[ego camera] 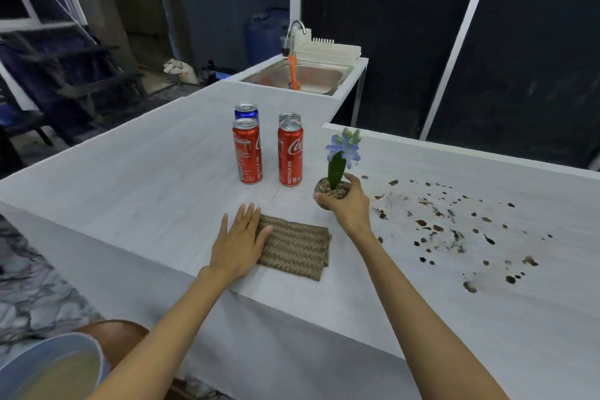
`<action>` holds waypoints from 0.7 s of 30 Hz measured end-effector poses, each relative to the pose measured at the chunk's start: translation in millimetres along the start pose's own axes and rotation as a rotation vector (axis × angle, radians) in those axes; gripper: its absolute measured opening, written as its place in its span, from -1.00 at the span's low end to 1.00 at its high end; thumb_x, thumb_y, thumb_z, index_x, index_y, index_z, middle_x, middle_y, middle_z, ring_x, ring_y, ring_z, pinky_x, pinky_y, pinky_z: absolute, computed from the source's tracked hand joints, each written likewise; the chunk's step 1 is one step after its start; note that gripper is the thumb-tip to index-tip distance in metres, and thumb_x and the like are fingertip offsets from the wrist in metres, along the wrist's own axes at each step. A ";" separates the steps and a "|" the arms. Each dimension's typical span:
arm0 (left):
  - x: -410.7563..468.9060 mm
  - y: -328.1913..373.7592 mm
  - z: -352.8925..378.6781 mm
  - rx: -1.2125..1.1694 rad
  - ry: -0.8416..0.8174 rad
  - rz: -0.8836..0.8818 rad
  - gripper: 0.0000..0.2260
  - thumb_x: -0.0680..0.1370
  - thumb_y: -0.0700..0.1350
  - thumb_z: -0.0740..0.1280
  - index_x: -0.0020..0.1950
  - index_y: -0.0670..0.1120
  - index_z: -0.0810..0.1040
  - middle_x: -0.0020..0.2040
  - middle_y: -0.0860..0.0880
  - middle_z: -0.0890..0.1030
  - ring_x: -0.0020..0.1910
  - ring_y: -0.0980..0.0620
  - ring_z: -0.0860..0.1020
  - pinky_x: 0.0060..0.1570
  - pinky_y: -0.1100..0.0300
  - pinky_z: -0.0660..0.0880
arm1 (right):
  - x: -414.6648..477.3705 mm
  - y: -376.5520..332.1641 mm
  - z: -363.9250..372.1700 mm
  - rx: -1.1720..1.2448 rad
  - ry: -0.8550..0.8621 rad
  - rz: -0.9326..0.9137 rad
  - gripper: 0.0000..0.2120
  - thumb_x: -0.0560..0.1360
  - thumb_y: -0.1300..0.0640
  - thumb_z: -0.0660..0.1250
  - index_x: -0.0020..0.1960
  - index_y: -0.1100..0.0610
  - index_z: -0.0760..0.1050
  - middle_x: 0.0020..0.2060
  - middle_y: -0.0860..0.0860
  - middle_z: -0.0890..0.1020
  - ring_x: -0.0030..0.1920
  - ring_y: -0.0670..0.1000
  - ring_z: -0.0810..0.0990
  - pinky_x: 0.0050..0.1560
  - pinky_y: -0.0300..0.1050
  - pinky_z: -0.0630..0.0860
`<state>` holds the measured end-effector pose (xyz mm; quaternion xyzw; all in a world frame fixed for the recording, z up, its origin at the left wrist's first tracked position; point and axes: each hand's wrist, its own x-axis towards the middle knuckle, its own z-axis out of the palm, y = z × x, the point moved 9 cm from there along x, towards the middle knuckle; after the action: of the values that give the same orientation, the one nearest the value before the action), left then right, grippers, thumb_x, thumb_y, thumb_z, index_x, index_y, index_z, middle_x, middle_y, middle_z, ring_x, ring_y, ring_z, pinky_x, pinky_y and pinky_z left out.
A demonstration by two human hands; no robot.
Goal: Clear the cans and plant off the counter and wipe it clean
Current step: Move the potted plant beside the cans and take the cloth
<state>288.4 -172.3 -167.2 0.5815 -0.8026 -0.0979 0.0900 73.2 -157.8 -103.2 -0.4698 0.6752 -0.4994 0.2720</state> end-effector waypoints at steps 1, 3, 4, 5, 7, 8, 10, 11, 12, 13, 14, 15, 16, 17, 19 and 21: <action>1.9 -7.8 -2.4 -0.005 -0.005 0.001 -0.47 0.60 0.14 -0.15 0.52 -0.06 -0.12 0.55 0.01 -0.10 0.52 0.08 -0.18 0.48 0.04 -0.27 | -0.3 -2.0 14.7 0.010 -0.020 0.020 -0.24 0.36 0.10 0.49 0.44 0.21 0.20 0.25 0.14 0.49 0.24 0.08 0.47 0.06 -0.29 0.35; 5.0 -23.5 -6.7 -0.013 -0.014 0.002 -0.47 0.60 0.13 -0.15 0.52 -0.06 -0.12 0.55 0.01 -0.10 0.52 0.08 -0.18 0.48 0.05 -0.27 | -0.9 -4.3 43.4 0.008 -0.054 0.042 -0.24 0.36 0.09 0.50 0.44 0.20 0.21 0.27 0.13 0.49 0.24 0.07 0.47 0.07 -0.31 0.34; 6.7 -31.6 -8.0 -0.012 -0.017 0.001 -0.47 0.60 0.13 -0.14 0.52 -0.06 -0.12 0.55 0.01 -0.11 0.52 0.08 -0.18 0.48 0.05 -0.27 | -1.0 -5.0 56.9 0.003 -0.066 0.047 -0.26 0.35 0.09 0.50 0.42 0.20 0.24 0.26 0.13 0.50 0.23 0.07 0.48 0.04 -0.34 0.32; 8.5 -39.6 -8.6 -0.009 -0.019 0.000 -0.47 0.60 0.13 -0.14 0.52 -0.06 -0.12 0.55 0.00 -0.11 0.52 0.08 -0.18 0.48 0.05 -0.27 | -0.9 -5.8 68.9 -0.002 -0.072 0.049 -0.29 0.35 0.10 0.50 0.40 0.20 0.27 0.25 0.13 0.52 0.22 0.07 0.49 0.01 -0.36 0.30; 11.9 -53.9 -7.7 0.002 -0.033 -0.002 -0.46 0.59 0.15 -0.15 0.52 -0.06 -0.13 0.55 0.00 -0.12 0.52 0.07 -0.19 0.47 0.05 -0.28 | 0.0 -7.5 88.3 -0.001 -0.065 0.054 -0.35 0.35 0.11 0.50 0.35 0.20 0.32 0.22 0.12 0.53 0.20 0.07 0.50 -0.04 -0.40 0.28; 13.3 -59.5 -7.1 0.007 -0.039 0.001 -0.42 0.57 0.19 -0.19 0.51 -0.05 -0.13 0.55 0.00 -0.12 0.52 0.07 -0.19 0.46 0.06 -0.29 | 1.4 -8.4 96.1 0.004 -0.058 0.054 -0.36 0.34 0.12 0.51 0.34 0.20 0.34 0.21 0.13 0.54 0.18 0.07 0.50 -0.04 -0.40 0.29; 15.9 -67.1 -7.1 -0.006 -0.023 0.022 -0.24 0.42 0.35 -0.36 0.51 -0.04 -0.13 0.55 0.01 -0.12 0.52 0.08 -0.19 0.43 0.09 -0.30 | 4.9 -9.5 110.2 0.022 -0.050 0.053 -0.37 0.33 0.13 0.52 0.32 0.20 0.35 0.20 0.13 0.54 0.16 0.07 0.51 0.00 -0.35 0.33; 17.0 -69.9 -6.8 -0.015 -0.018 0.037 -0.13 0.33 0.41 -0.44 0.51 -0.04 -0.13 0.55 0.02 -0.12 0.52 0.08 -0.19 0.42 0.10 -0.31 | 6.4 -9.8 116.3 0.028 -0.046 0.048 -0.37 0.32 0.13 0.52 0.31 0.20 0.35 0.20 0.14 0.54 0.15 0.07 0.51 0.02 -0.32 0.35; 18.0 -72.4 -5.7 -0.024 -0.018 0.047 -0.06 0.26 0.44 -0.49 0.51 -0.04 -0.12 0.55 0.02 -0.11 0.52 0.09 -0.19 0.42 0.11 -0.32 | 7.6 -9.8 121.9 0.030 -0.043 0.041 -0.36 0.32 0.14 0.52 0.31 0.20 0.34 0.19 0.14 0.54 0.15 0.08 0.51 0.03 -0.29 0.37; 18.6 -74.2 -4.9 -0.032 -0.018 0.057 -0.01 0.21 0.45 -0.52 0.51 -0.04 -0.12 0.55 0.02 -0.11 0.52 0.09 -0.19 0.42 0.11 -0.32 | 8.7 -9.4 126.8 0.029 -0.038 0.033 -0.35 0.31 0.14 0.53 0.31 0.20 0.32 0.19 0.15 0.54 0.15 0.09 0.52 0.05 -0.26 0.38; 19.0 -75.1 -4.4 -0.039 -0.017 0.065 0.01 0.18 0.45 -0.56 0.51 -0.04 -0.12 0.55 0.02 -0.11 0.52 0.09 -0.19 0.41 0.11 -0.32 | 9.6 -8.1 130.9 0.026 -0.032 0.028 -0.33 0.31 0.14 0.53 0.31 0.20 0.31 0.20 0.15 0.53 0.16 0.10 0.52 0.06 -0.23 0.39; 19.2 -75.0 -4.4 -0.045 -0.020 0.074 0.03 0.16 0.44 -0.58 0.51 -0.04 -0.12 0.55 0.03 -0.11 0.52 0.09 -0.19 0.41 0.11 -0.32 | 10.1 -7.4 133.7 0.025 -0.025 0.026 -0.32 0.31 0.14 0.53 0.31 0.20 0.28 0.20 0.15 0.52 0.17 0.12 0.51 0.08 -0.20 0.40; 19.4 -74.2 -4.7 -0.047 -0.024 0.083 0.04 0.15 0.44 -0.59 0.51 -0.03 -0.12 0.55 0.03 -0.11 0.52 0.09 -0.20 0.41 0.11 -0.33 | 10.5 -6.7 135.8 0.030 -0.019 0.027 -0.31 0.31 0.13 0.53 0.31 0.20 0.26 0.21 0.15 0.52 0.18 0.12 0.51 0.09 -0.19 0.40; 19.8 -73.4 -4.4 -0.046 -0.028 0.093 0.05 0.14 0.44 -0.60 0.51 -0.03 -0.13 0.55 0.03 -0.12 0.51 0.09 -0.20 0.41 0.11 -0.33 | 10.6 -6.4 137.5 0.042 -0.016 0.029 -0.29 0.31 0.13 0.53 0.31 0.20 0.23 0.21 0.14 0.50 0.19 0.12 0.50 0.10 -0.18 0.40; 20.4 -70.3 -4.5 -0.049 -0.036 0.114 0.05 0.13 0.44 -0.61 0.51 -0.02 -0.14 0.55 0.03 -0.13 0.51 0.10 -0.21 0.41 0.12 -0.33 | 9.7 -6.0 138.5 0.068 -0.017 0.033 -0.24 0.29 0.11 0.55 0.33 0.20 0.18 0.26 0.13 0.44 0.24 0.10 0.46 0.17 -0.17 0.40; 21.6 -66.7 -4.6 -0.055 -0.044 0.139 0.04 0.14 0.44 -0.60 0.51 -0.02 -0.14 0.55 0.04 -0.12 0.51 0.11 -0.21 0.41 0.12 -0.33 | 4.6 -7.4 132.3 0.045 -0.002 0.026 -0.21 0.31 0.05 0.53 0.36 0.20 0.16 0.29 0.10 0.35 0.28 0.05 0.40 0.22 -0.20 0.38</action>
<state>344.0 -213.4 -179.6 0.5193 -0.8399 -0.1259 0.0948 184.7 -217.8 -142.6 -0.4552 0.6697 -0.5104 0.2896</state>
